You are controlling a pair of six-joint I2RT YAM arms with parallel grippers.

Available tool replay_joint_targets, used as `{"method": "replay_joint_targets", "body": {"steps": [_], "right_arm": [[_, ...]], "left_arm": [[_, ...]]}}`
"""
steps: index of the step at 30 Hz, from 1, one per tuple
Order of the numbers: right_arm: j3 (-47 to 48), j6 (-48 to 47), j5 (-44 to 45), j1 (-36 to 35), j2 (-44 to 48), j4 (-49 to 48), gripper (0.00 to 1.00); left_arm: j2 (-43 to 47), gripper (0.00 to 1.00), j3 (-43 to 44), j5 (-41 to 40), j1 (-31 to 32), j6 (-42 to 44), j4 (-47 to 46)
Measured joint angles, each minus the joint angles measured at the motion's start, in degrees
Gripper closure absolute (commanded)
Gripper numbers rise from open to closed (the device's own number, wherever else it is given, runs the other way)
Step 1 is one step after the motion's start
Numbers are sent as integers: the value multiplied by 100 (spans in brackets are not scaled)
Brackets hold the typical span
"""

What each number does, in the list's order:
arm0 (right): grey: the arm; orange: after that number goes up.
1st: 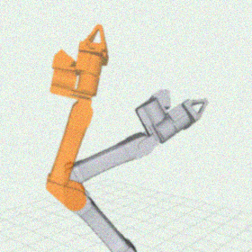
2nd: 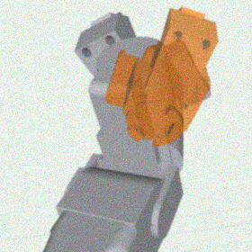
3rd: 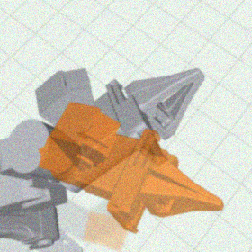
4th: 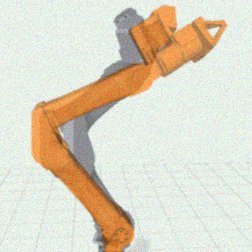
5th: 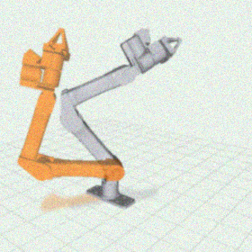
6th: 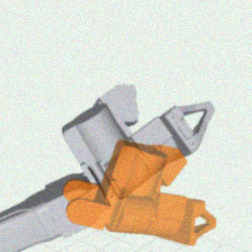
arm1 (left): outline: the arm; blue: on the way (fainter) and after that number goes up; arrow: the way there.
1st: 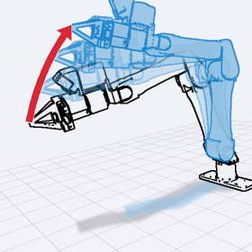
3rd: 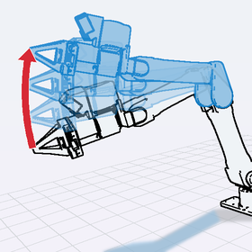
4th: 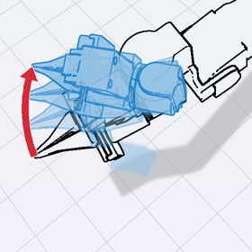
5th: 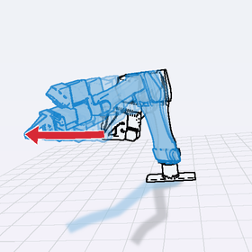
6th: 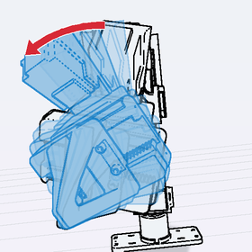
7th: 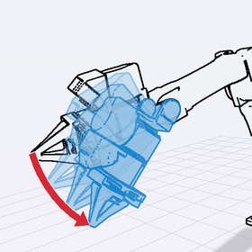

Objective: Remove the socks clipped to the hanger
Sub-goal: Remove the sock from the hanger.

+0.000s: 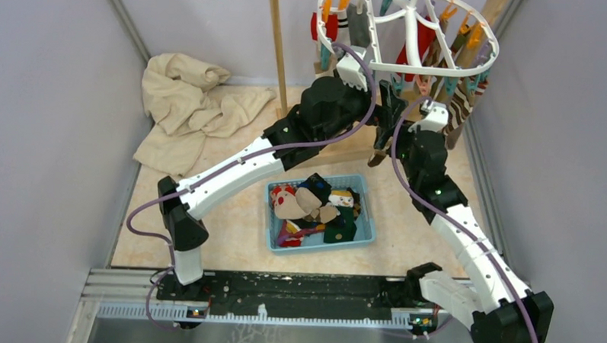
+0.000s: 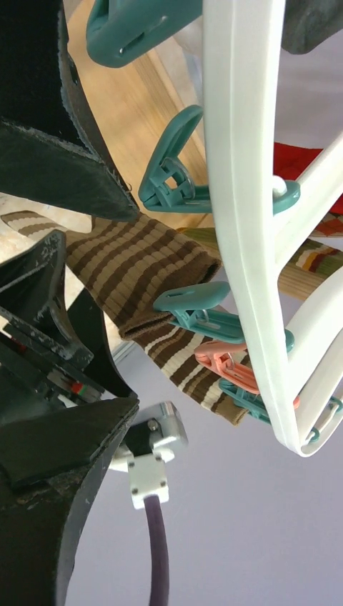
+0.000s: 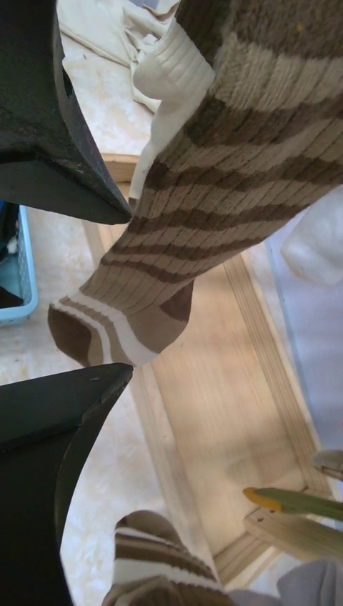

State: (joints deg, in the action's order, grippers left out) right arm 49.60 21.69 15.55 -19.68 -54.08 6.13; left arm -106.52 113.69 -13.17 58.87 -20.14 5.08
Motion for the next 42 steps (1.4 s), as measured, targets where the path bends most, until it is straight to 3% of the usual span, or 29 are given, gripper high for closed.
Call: {"method": "replay_joint_targets", "body": {"steps": [9,18,31,36,42], "right_arm": [[-315,-28,-247,0,-271,-852,28],[-614,186,122,0,-643,-1512,40],[-614,192,254,0,-826,-1880,85],[-671,186,140,0,-813,-1917,88],[-848,188,-160,0,-715,-1928,99]], "left_arm": [[0,1,7,-92,2,2,-11],[2,1,7,-181,2,26,11],[2,1,7,-247,0,26,142],[0,1,28,-247,2,26,144],[-33,1,188,-245,2,26,144]]}}
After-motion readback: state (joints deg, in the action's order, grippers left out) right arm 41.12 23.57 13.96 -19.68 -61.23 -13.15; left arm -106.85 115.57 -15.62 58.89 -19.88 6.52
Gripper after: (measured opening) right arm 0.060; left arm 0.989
